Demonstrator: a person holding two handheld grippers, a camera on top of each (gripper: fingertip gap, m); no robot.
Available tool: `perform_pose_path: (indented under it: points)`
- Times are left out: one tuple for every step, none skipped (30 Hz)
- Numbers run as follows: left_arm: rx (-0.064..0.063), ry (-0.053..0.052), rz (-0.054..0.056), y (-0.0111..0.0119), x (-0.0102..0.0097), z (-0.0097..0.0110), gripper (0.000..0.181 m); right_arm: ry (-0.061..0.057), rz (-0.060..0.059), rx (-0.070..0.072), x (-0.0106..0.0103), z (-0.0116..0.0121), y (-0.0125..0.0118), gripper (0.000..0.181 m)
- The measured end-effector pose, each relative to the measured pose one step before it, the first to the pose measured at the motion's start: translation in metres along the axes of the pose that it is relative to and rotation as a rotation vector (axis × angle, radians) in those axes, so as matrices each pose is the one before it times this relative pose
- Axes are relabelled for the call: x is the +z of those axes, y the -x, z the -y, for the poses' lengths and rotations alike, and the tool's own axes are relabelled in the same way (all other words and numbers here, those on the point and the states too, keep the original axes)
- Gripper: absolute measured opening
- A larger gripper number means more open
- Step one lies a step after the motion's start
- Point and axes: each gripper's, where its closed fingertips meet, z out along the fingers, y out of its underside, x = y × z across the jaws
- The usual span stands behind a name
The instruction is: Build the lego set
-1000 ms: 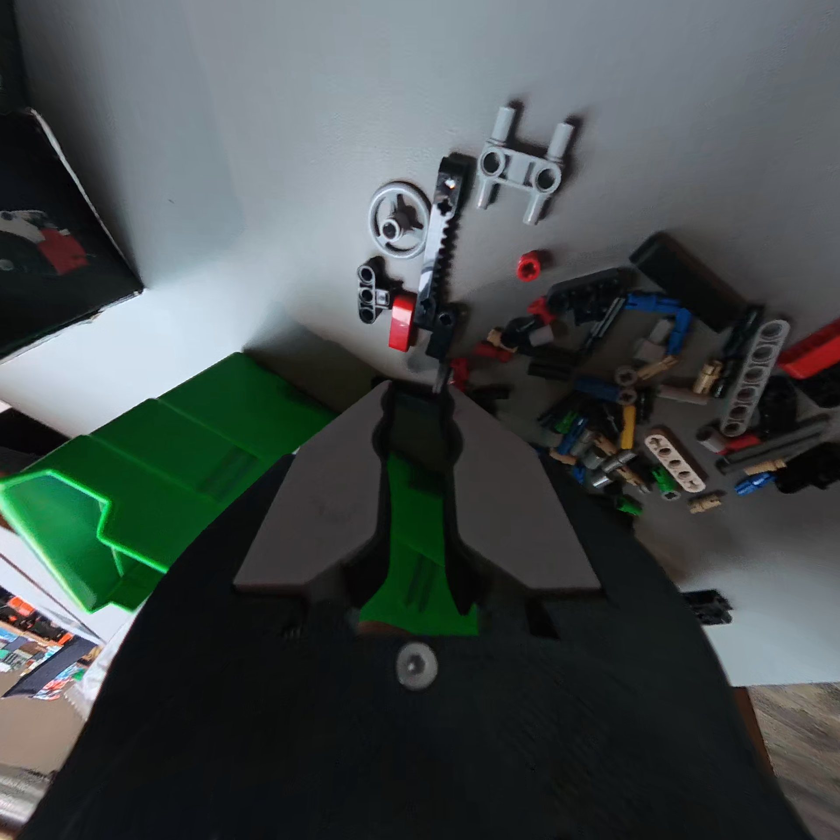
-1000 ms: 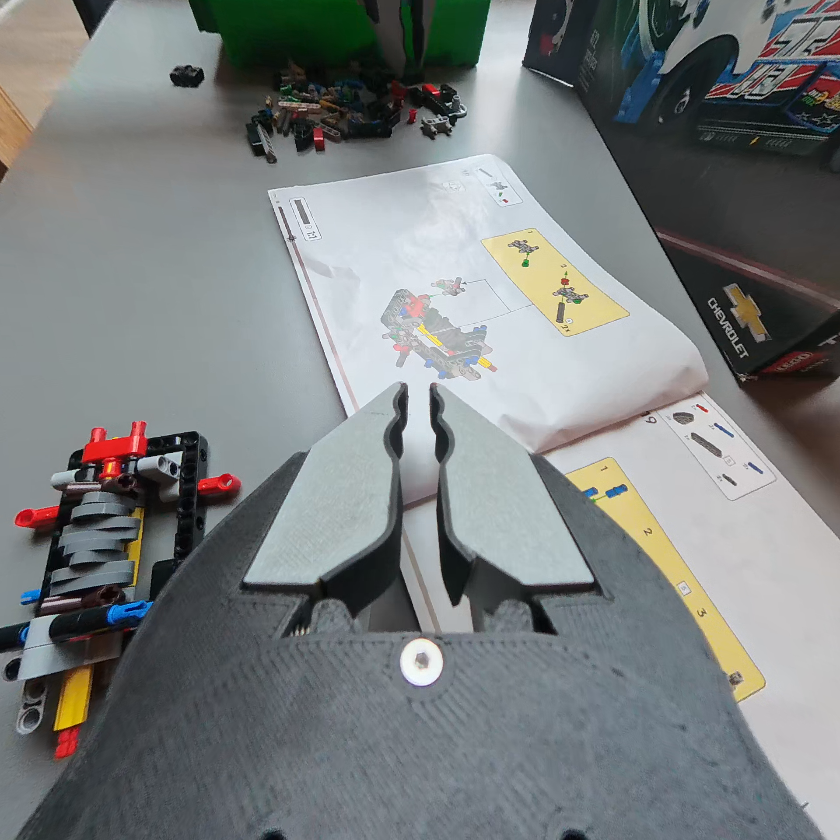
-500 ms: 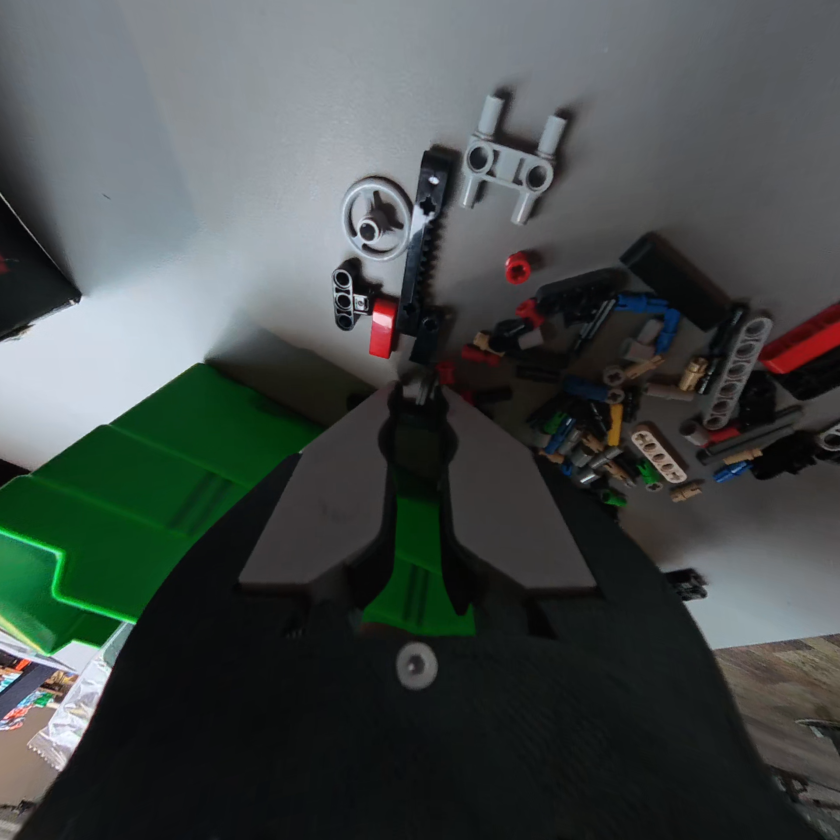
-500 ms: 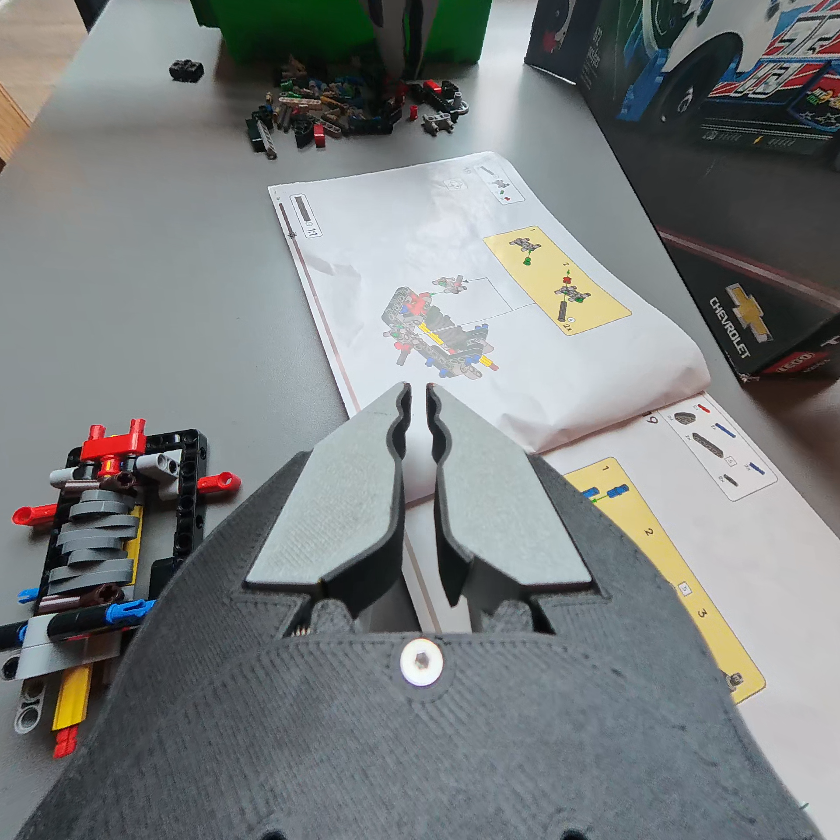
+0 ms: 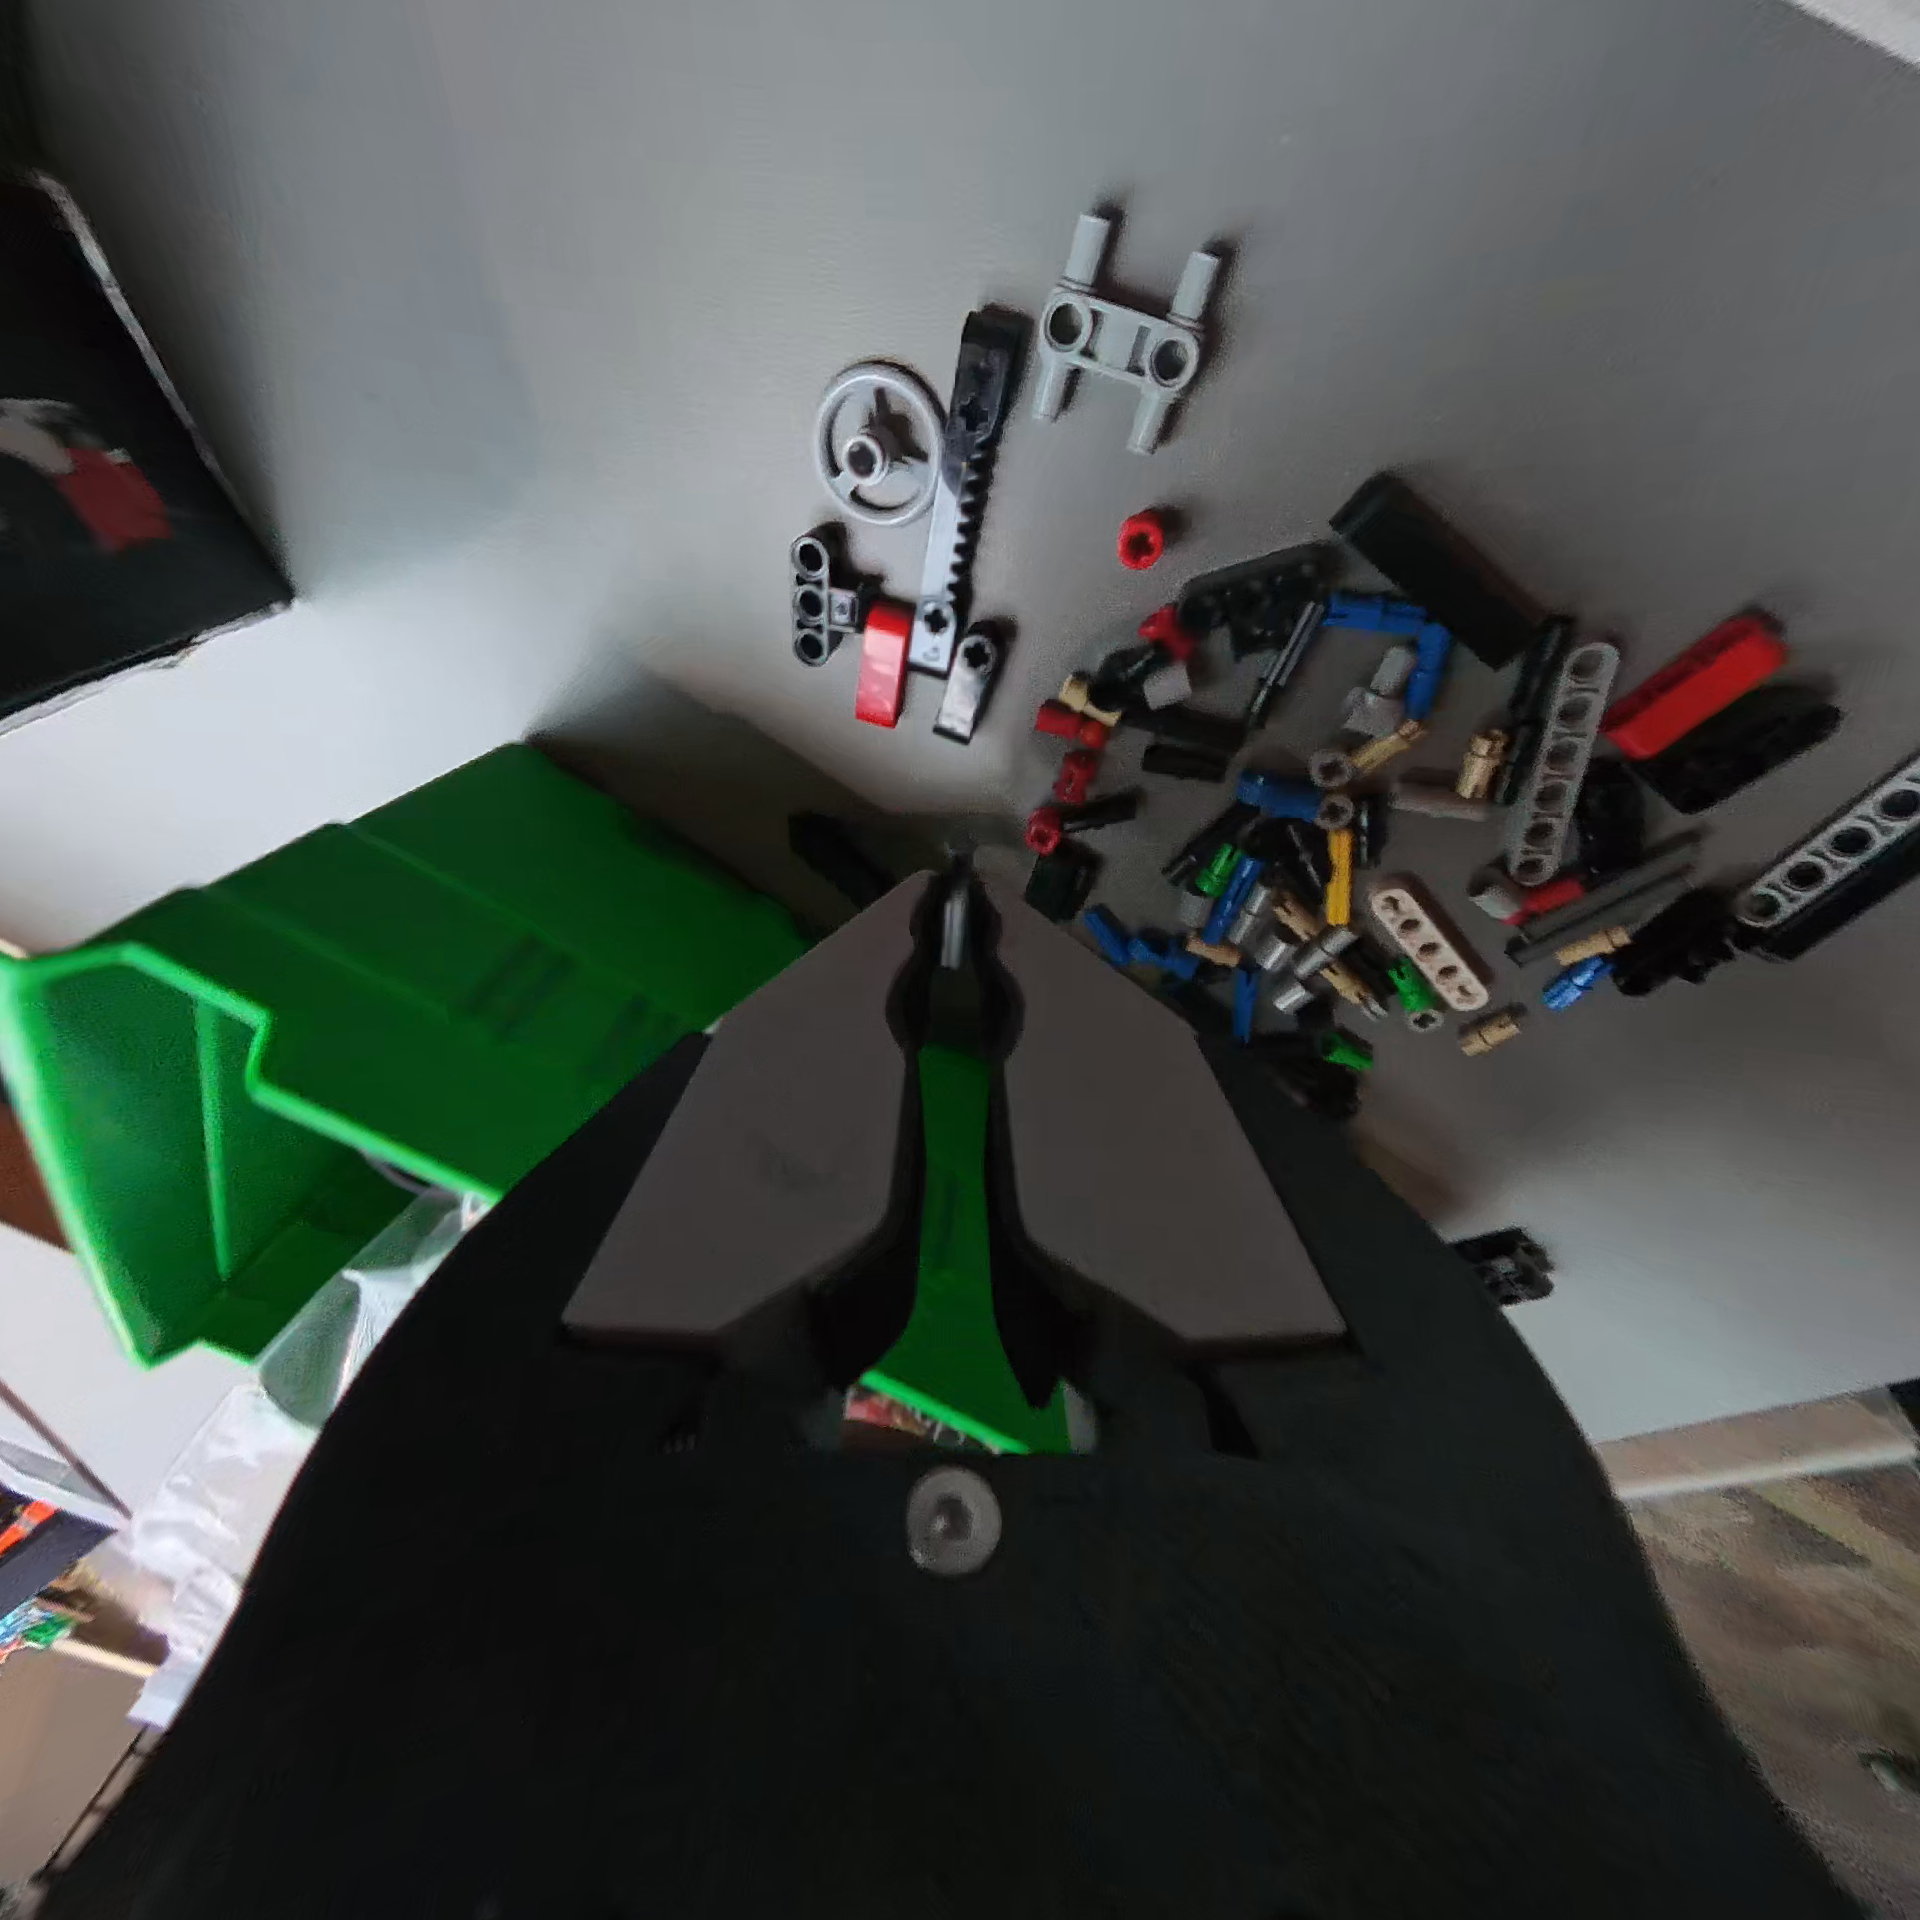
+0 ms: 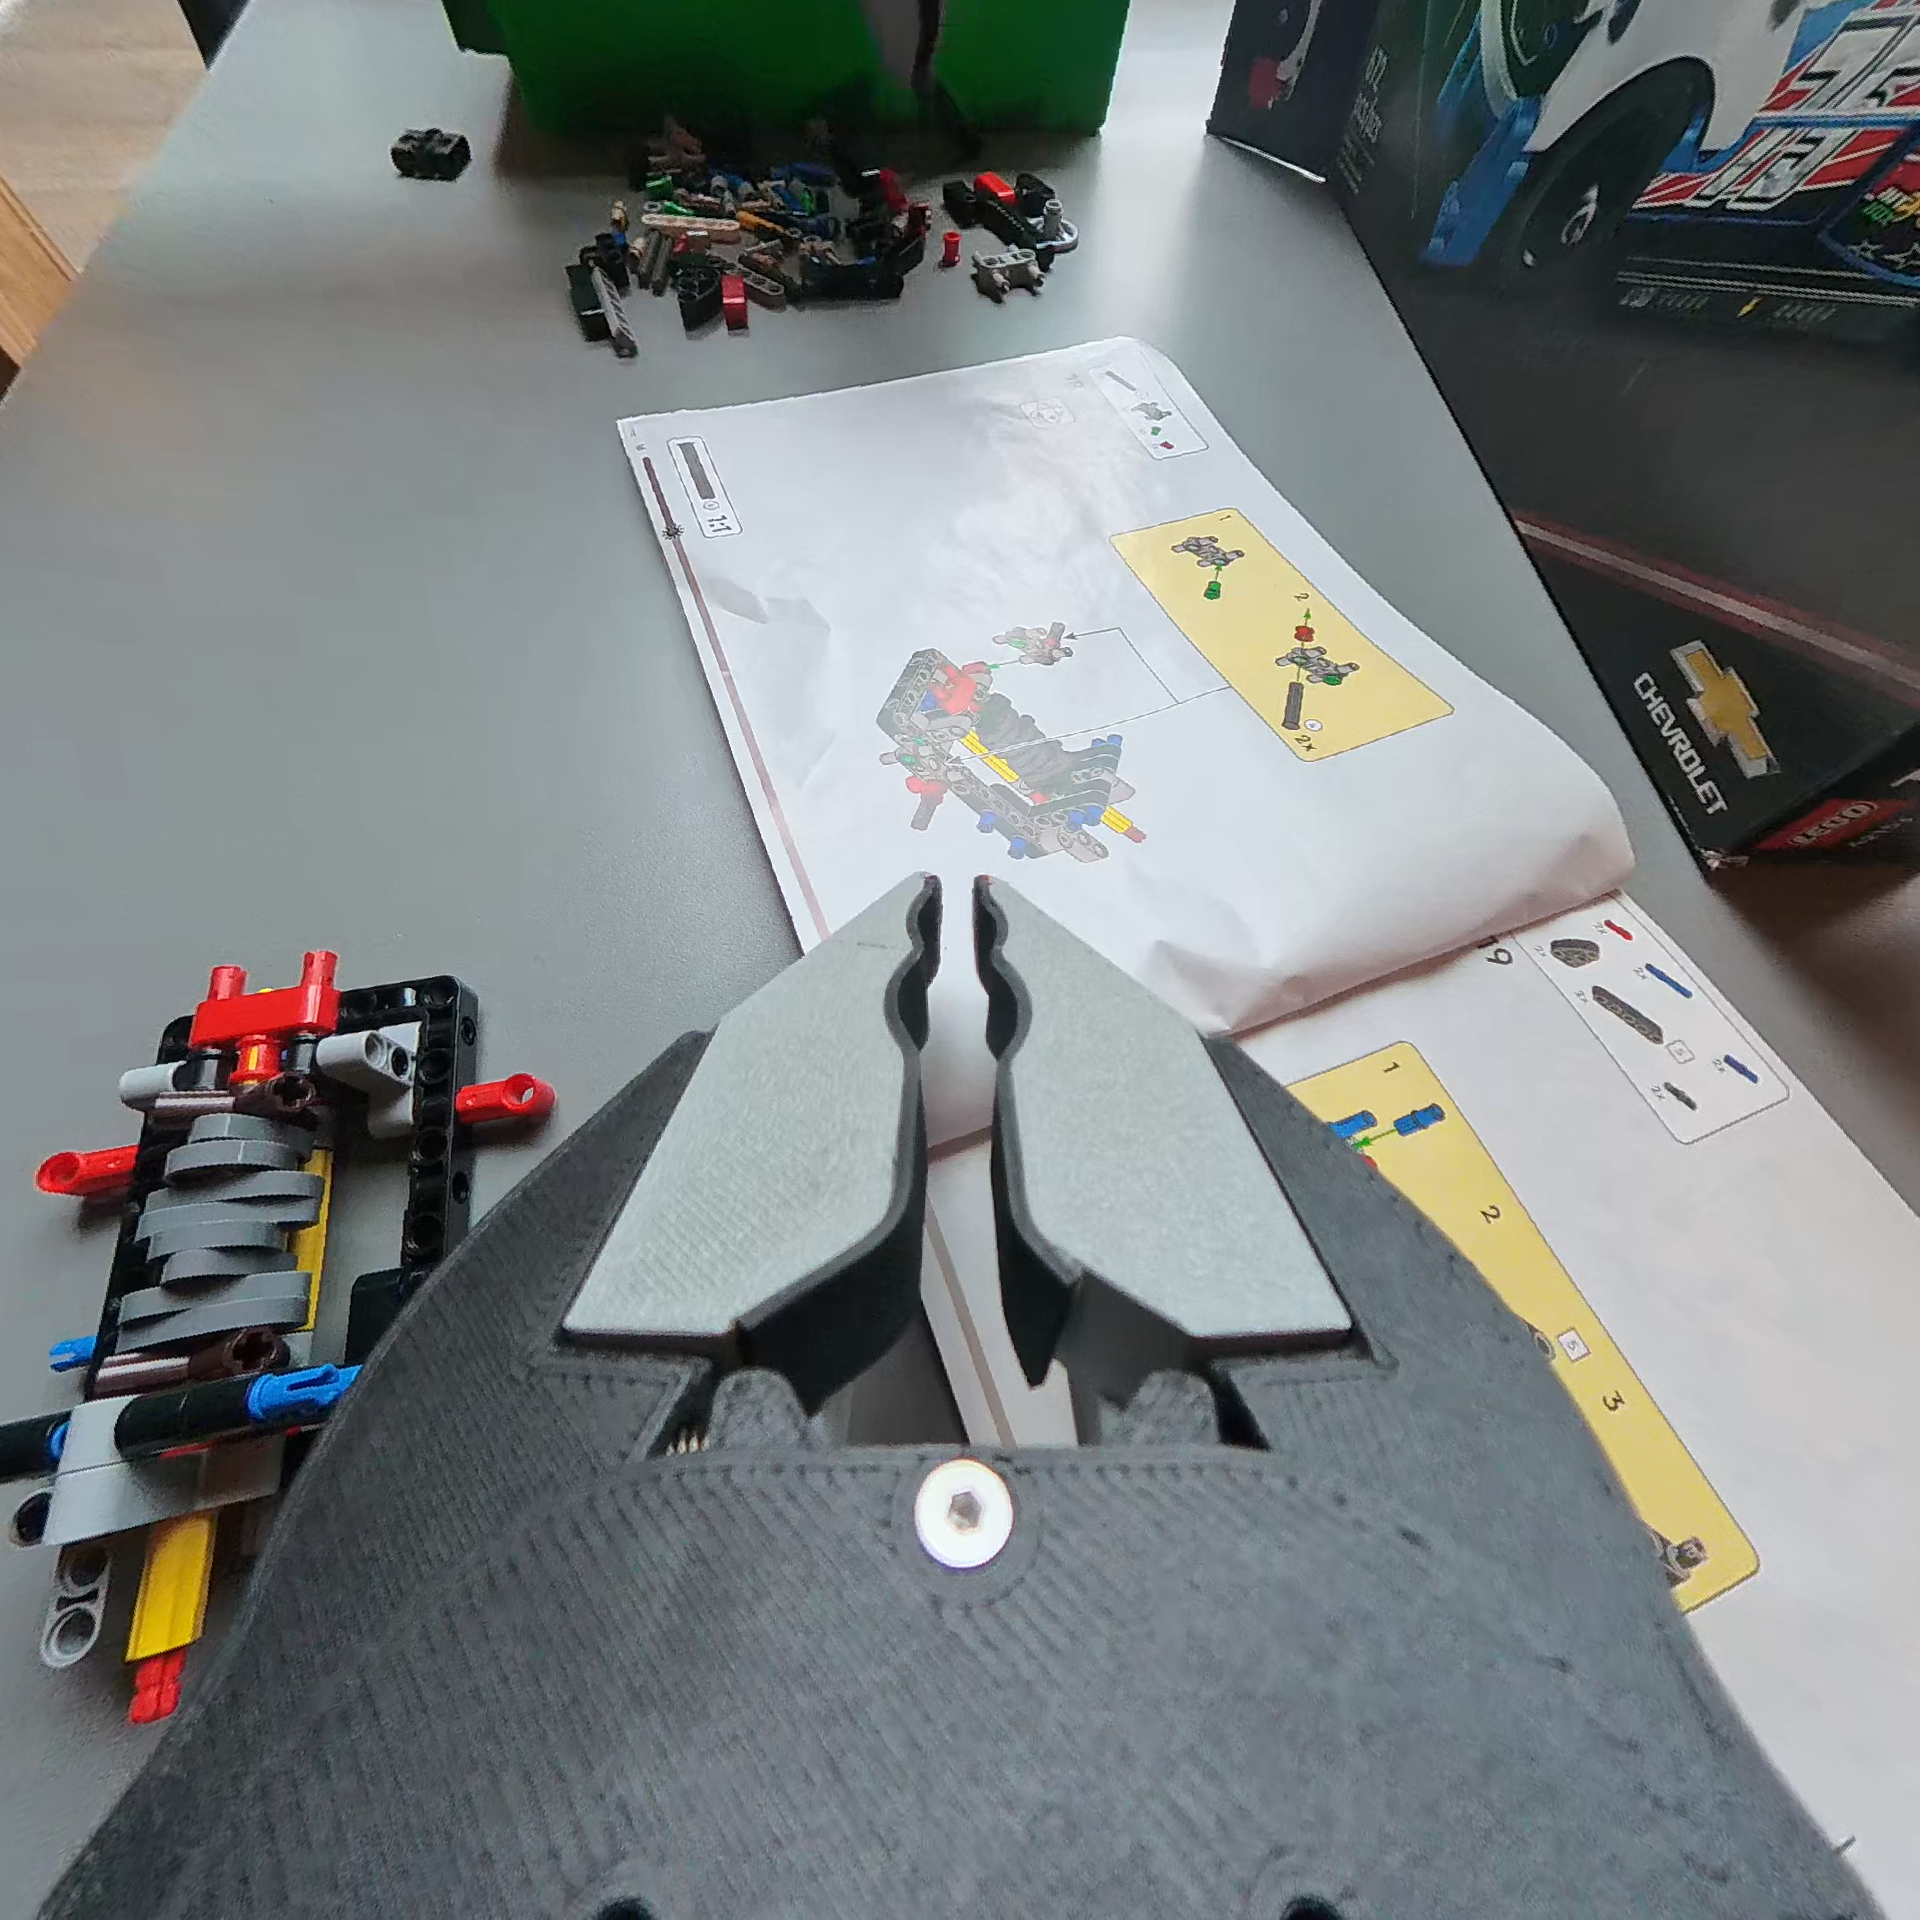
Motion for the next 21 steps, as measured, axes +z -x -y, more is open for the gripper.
perform_pose_path:
  points:
    - [-0.0127,-0.0276,0.0165,0.00149,-0.00908,-0.00124,0.002,-0.0019,-0.0008,0.0025,-0.00027,0.00014,-0.00043,0.003]
    - [-0.0152,-0.0345,0.0171,0.00098,-0.00975,-0.00096,0.002,-0.0023,-0.0012,0.0032,-0.00030,0.00016,-0.00062,0.003]
    - [-0.0169,-0.0397,0.0110,-0.00070,-0.01011,-0.00051,0.002,-0.0020,-0.0010,0.0036,-0.00032,0.00011,-0.00056,0.003]
    - [-0.0181,-0.0433,0.0057,-0.00207,-0.01022,0.00021,0.002,-0.0013,-0.0016,0.0035,-0.00018,0.00013,-0.00063,0.003]
    - [-0.0166,-0.0455,0.0006,-0.00367,-0.01013,0.00088,0.002,-0.0008,-0.0022,0.0029,-0.00020,0.00007,-0.00076,0.003]
    - [-0.0131,-0.0473,-0.0023,-0.00508,-0.00946,0.00188,0.001,-0.0007,-0.0018,0.0026,-0.00011,0.00000,-0.00055,0.003]
    - [-0.0086,-0.0467,-0.0097,-0.00735,-0.00780,0.00252,0.001,-0.0003,-0.0016,0.0022,-0.00002,0.00001,-0.00047,0.003]
    - [-0.0047,-0.0398,-0.0223,-0.01008,-0.00583,0.00218,0.002,0.0006,-0.0019,0.0016,0.00000,-0.00018,-0.00046,0.003]
    - [-0.0016,-0.0246,-0.0240,-0.01094,-0.00367,0.00051,0.002,0.0017,-0.0025,0.0009,0.00014,-0.00022,-0.00048,0.003]
    - [-0.0005,-0.0120,-0.0122,-0.00957,-0.00214,-0.00122,0.002,0.0023,-0.0034,-0.0001,0.00011,-0.00029,-0.00037,0.003]
    - [-0.0017,-0.0098,-0.0027,-0.00839,-0.00151,-0.00196,0.002,0.0023,-0.0046,-0.0014,0.00011,-0.00039,-0.00050,0.003]
    - [-0.0068,-0.0153,-0.0036,-0.00879,-0.00132,-0.00149,0.002,0.0025,-0.0054,-0.0023,-0.00002,-0.00037,-0.00054,0.003]
    - [-0.0145,-0.0219,-0.0121,-0.01000,-0.00126,-0.00098,0.002,0.0030,-0.0052,-0.0025,0.00015,-0.00055,-0.00045,0.003]
    - [-0.0214,-0.0335,-0.0207,-0.01145,-0.00099,0.00005,0.002,0.0034,-0.0044,-0.0024,0.00008,-0.00051,-0.00034,0.003]
    - [-0.0286,-0.0483,-0.0313,-0.01311,-0.00029,0.00122,0.002,0.0032,-0.0040,-0.0022,0.00006,-0.00050,-0.00036,0.003]
    - [-0.0368,-0.0542,-0.0403,-0.01414,0.00090,0.00104,0.002,0.0026,-0.0027,-0.0018,0.00019,-0.00037,-0.00019,0.003]
    - [-0.0483,-0.0567,-0.0370,-0.01260,0.00216,0.00028,0.002,0.0023,-0.0015,-0.0010,0.00027,-0.00029,-0.00009,0.003]
    - [-0.0578,-0.0585,-0.0388,-0.01178,0.00342,-0.00031,0.002,0.0027,-0.0008,-0.0005,0.00016,-0.00029,-0.00006,0.003]
    - [-0.0639,-0.0642,-0.0547,-0.01276,0.00455,-0.00091,0.001,0.0028,-0.0008,-0.0007,0.00031,-0.00032,0.00000,0.003]
    - [-0.0620,-0.0449,-0.0519,-0.01089,0.00448,-0.00425,0.002,0.0020,-0.0015,-0.0015,0.00023,-0.00027,0.00001,0.003]
    - [-0.0576,-0.0492,-0.0320,-0.00632,0.00327,-0.00391,0.001,0.0013,-0.0024,-0.0023,0.00017,-0.00011,-0.00005,0.003]
